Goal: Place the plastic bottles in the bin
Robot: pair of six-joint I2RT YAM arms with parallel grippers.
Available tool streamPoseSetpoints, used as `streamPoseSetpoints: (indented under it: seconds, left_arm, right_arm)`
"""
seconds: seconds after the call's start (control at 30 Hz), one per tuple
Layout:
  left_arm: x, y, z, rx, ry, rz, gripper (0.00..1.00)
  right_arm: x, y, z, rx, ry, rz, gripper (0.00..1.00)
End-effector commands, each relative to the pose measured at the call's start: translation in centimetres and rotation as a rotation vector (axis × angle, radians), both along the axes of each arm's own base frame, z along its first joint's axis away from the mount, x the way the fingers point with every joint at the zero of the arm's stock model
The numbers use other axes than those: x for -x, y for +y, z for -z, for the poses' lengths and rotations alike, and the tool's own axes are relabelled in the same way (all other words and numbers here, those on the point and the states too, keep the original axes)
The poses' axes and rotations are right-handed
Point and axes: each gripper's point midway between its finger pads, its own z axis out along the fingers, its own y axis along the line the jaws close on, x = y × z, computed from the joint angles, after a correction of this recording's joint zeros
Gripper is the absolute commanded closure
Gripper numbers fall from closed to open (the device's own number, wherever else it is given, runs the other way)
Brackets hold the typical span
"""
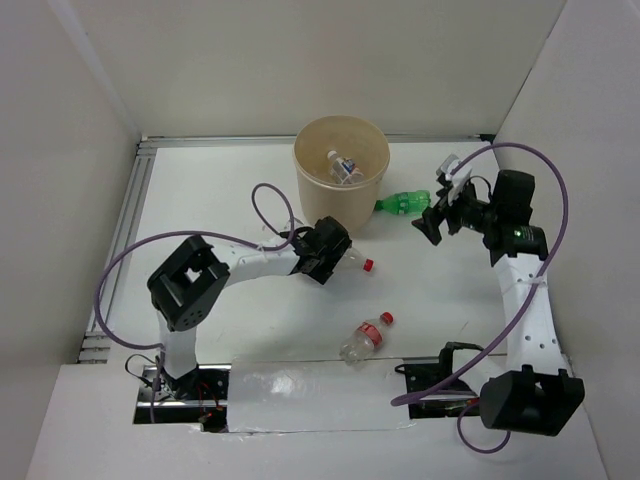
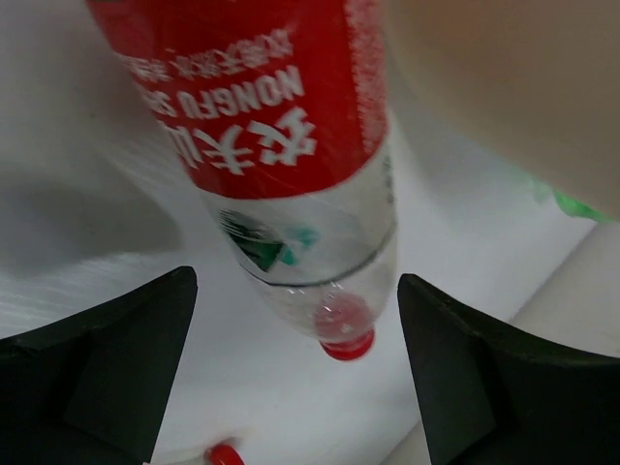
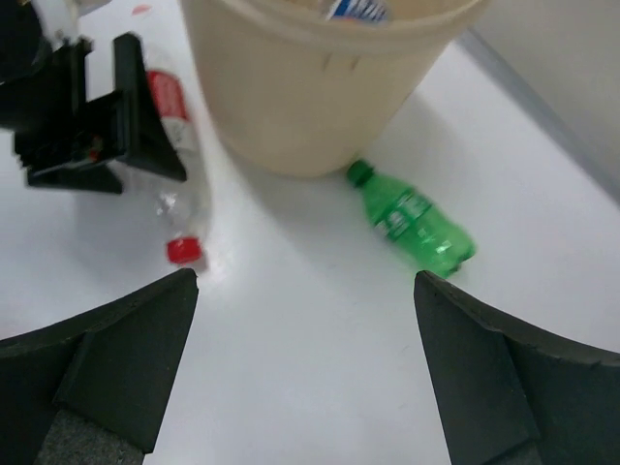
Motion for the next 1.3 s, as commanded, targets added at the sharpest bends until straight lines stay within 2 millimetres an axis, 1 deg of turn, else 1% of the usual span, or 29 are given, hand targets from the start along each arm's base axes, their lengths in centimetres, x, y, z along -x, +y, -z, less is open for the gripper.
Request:
streamPoseSetpoints:
  seconds: [0.0,0.03,0.13,0.17,0.27,0.3,0.4,0.43,0.47,0.5,0.57,0.6,0.63,0.67,0.7,0.73,0.77,0.8,0.83,0.9,0.93,0.97,1.0,1.03,1.13,1.17,1.2,1.23,1.27]
  left_arm:
    - [-0.4,0.6,1.4,-0.054,0.031,-0.038,0.07]
    - [-0.4,0.6,1.4,-0.054,0.031,-0.038,0.19]
    - [-0.1,1.2,2.4,-0.089,0.036,-0.026,0.42]
    - [0.0,1.3,2.3,-0.089,0.036,-0.025,0.53]
    - [0.9,2.6,2.4,-0.123,0.027,-0.002,0.7]
    - [0.9,2.8,2.0,-0.131,0.01,0.008,0.81]
    - [2.2,3.6,-0.7,-0.176,-0.072,0.114,0.91]
    - [2.5,4.2,-1.8,-0.233,-0.131,0.165,0.93]
    - [3.2,4.6,-4.6,-0.227,-0.201,0.196,0.97]
    - [4.3,4.2,-6.3,-0.238,-0.257,0.247,0.99]
    - [5.3,4.9,-9.8,-0.316,-0.393,0.33,1.0]
    - [5.9,5.1,-14.1,-0.28,-0.5,0.337,1.0]
    - [6.9,5.0,-15.9,-0.294,-0.574,0.364,1.0]
    - [6.9,4.8,-18.7,-0.309,-0.686,0.405,1.0]
    - [6.8,5.0,-20.9,-0.301,-0.76,0.411,1.0]
    - [7.2,5.5,-23.6,-0.288,-0.841,0.408,1.0]
    - [6.9,5.9,-25.0,-0.334,-0.899,0.421,1.0]
    - [6.4,5.9,-28.0,-0.322,-0.974,0.382,1.0]
    - [5.7,6.6,-29.6,-0.348,-1.01,0.344,0.98]
    - [3.3,6.5,-32.0,-0.398,-1.066,0.295,0.97]
    - [1.7,7.0,-32.7,-0.414,-1.077,0.258,0.96]
    - [0.1,6.2,-31.9,-0.466,-1.075,0.266,0.94]
    - [-1.0,5.9,-33.6,-0.46,-1.106,0.232,0.91]
    - [-2.6,6.3,-34.1,-0.474,-1.112,0.195,0.87]
    - [-6.9,4.5,-34.5,-0.513,-1.097,0.162,0.83]
    - [-8.4,5.1,-34.1,-0.556,-1.073,0.142,0.81]
    - [-9.3,5.1,-35.7,-0.556,-1.089,0.119,0.76]
    - [-11.2,4.6,-33.6,-0.6,-1.054,0.132,0.73]
    - [-12.1,4.6,-33.3,-0.618,-1.039,0.121,0.69]
  right_arm:
    - [3.4,0.8,2.5,-0.008,0.07,-0.09,0.01]
    - [3.9,1.0,3.0,-0.026,0.088,-0.112,0.01]
    - [5.6,1.8,4.7,-0.041,0.123,-0.179,0.01]
    - [6.8,2.6,4.9,-0.071,0.145,-0.231,0.01]
    - [8.7,3.8,6.2,-0.061,0.098,-0.374,0.01]
    - [9.8,4.1,6.9,-0.018,0.066,-0.448,0.01]
    - [13.3,5.2,9.5,0.013,0.102,-0.597,0.02]
    - [13.6,5.3,10.4,0.058,0.053,-0.656,0.04]
    - [14.0,5.5,11.3,0.085,0.068,-0.693,0.05]
    - [14.3,5.6,11.7,0.1,0.069,-0.713,0.07]
    - [14.4,6.1,12.3,0.122,0.047,-0.753,0.11]
    - [14.6,6.1,12.8,0.129,0.063,-0.758,0.15]
    - [14.6,6.3,13.1,0.127,0.066,-0.761,0.2]
    - [14.9,6.6,13.1,0.128,0.065,-0.782,0.27]
    - [15.0,6.8,13.1,0.129,0.064,-0.793,0.49]
    - [15.3,6.9,13.7,0.129,0.088,-0.804,0.62]
    - [15.4,7.1,13.7,0.13,0.086,-0.812,0.72]
    - [15.9,7.4,14.0,0.127,0.095,-0.834,0.8]
    - [16.0,7.4,14.1,0.137,0.099,-0.844,0.86]
    - [16.8,7.9,14.4,0.149,0.102,-0.882,0.79]
    - [17.1,8.1,14.4,0.151,0.1,-0.901,0.58]
    - [17.3,8.2,14.4,0.168,0.092,-0.917,0.48]
    - [18.0,8.6,14.9,0.183,0.096,-0.957,0.32]
    - [18.3,8.9,14.8,0.187,0.085,-0.974,0.2]
    - [18.9,9.4,15.5,0.237,0.048,-1.032,0.11]
    - [18.8,9.6,15.7,0.246,0.04,-1.029,0.11]
    - [19.3,10.0,16.0,0.255,0.045,-1.055,0.1]
    - [18.7,10.1,16.0,0.282,0.016,-1.053,0.08]
    - [18.8,10.3,16.3,0.283,0.036,-1.048,0.08]
